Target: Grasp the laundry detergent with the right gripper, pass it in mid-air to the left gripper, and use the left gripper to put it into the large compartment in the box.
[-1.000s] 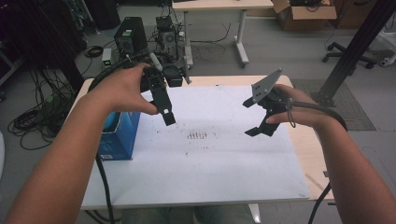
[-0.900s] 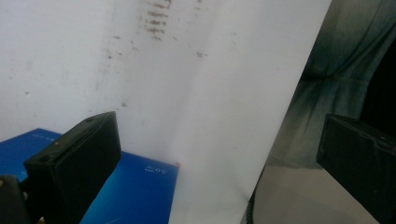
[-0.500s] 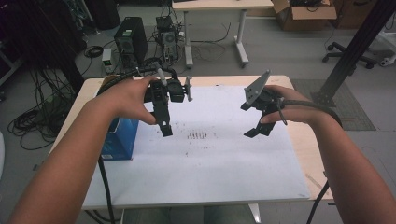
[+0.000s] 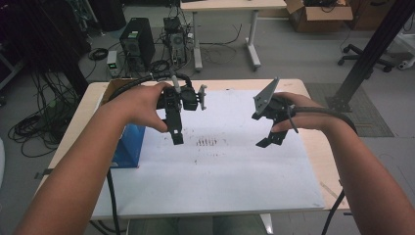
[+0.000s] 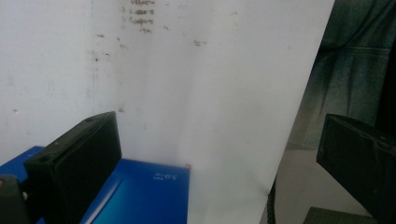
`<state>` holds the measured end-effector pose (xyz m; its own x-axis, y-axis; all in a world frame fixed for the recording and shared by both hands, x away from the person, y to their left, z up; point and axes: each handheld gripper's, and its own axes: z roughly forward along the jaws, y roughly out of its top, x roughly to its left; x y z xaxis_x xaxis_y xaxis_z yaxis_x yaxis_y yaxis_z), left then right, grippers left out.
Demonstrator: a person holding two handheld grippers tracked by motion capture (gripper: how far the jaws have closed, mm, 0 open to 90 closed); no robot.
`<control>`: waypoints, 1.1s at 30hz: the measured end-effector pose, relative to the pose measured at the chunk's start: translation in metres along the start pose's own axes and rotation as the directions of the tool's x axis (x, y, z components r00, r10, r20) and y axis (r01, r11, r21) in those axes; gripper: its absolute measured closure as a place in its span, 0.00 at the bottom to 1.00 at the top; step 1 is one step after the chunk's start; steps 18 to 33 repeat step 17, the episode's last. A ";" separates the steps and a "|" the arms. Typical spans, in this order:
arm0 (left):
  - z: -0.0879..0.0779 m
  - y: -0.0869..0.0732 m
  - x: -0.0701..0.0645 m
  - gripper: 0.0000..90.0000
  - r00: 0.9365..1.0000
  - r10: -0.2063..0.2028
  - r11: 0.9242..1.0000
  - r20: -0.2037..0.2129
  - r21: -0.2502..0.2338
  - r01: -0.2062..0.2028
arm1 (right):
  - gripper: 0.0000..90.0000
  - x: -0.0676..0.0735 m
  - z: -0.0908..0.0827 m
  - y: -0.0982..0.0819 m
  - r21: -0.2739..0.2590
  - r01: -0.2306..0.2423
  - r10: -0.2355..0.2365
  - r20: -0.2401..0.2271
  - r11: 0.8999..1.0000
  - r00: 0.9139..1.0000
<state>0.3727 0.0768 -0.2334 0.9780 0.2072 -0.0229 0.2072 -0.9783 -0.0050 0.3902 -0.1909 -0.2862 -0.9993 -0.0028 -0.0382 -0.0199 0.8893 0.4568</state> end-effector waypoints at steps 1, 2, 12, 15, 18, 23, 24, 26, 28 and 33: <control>0.000 0.000 0.000 0.00 1.000 0.000 1.000 -0.002 0.000 0.000 | 0.04 0.000 0.000 0.000 -0.001 0.003 -0.003 0.000 1.000 1.000; -0.001 -0.001 -0.001 0.00 1.000 0.003 1.000 -0.006 -0.002 -0.003 | 0.04 0.000 0.001 0.000 0.000 0.004 -0.004 -0.001 1.000 1.000; -0.005 -0.005 -0.003 0.00 1.000 -0.006 1.000 -0.009 -0.023 0.006 | 0.04 0.001 0.004 0.003 -0.003 0.007 -0.007 -0.006 1.000 1.000; -0.006 -0.006 -0.003 0.00 1.000 -0.010 1.000 -0.009 -0.025 0.010 | 0.04 0.001 0.003 0.004 -0.003 0.004 -0.004 -0.003 1.000 1.000; -0.007 -0.006 -0.004 0.00 1.000 -0.010 1.000 -0.011 -0.021 0.010 | 0.04 0.002 0.002 0.004 -0.007 0.006 -0.006 0.000 1.000 1.000; -0.007 -0.006 -0.004 0.00 1.000 -0.010 1.000 -0.011 -0.021 0.010 | 0.04 0.002 0.002 0.004 -0.007 0.006 -0.006 0.000 1.000 1.000; -0.007 -0.006 -0.004 0.00 1.000 -0.010 1.000 -0.011 -0.021 0.010 | 0.04 0.002 0.002 0.004 -0.007 0.006 -0.006 0.000 1.000 1.000; -0.007 -0.006 -0.004 0.00 1.000 -0.010 1.000 -0.011 -0.021 0.010 | 0.04 0.002 0.002 0.004 -0.007 0.006 -0.006 0.000 1.000 1.000; -0.007 -0.006 -0.004 0.00 1.000 -0.010 1.000 -0.011 -0.021 0.010 | 0.04 0.002 0.002 0.004 -0.007 0.006 -0.006 0.000 1.000 1.000; -0.007 -0.006 -0.004 0.00 1.000 -0.010 1.000 -0.011 -0.021 0.010 | 0.04 0.002 0.002 0.004 -0.007 0.006 -0.006 0.000 1.000 1.000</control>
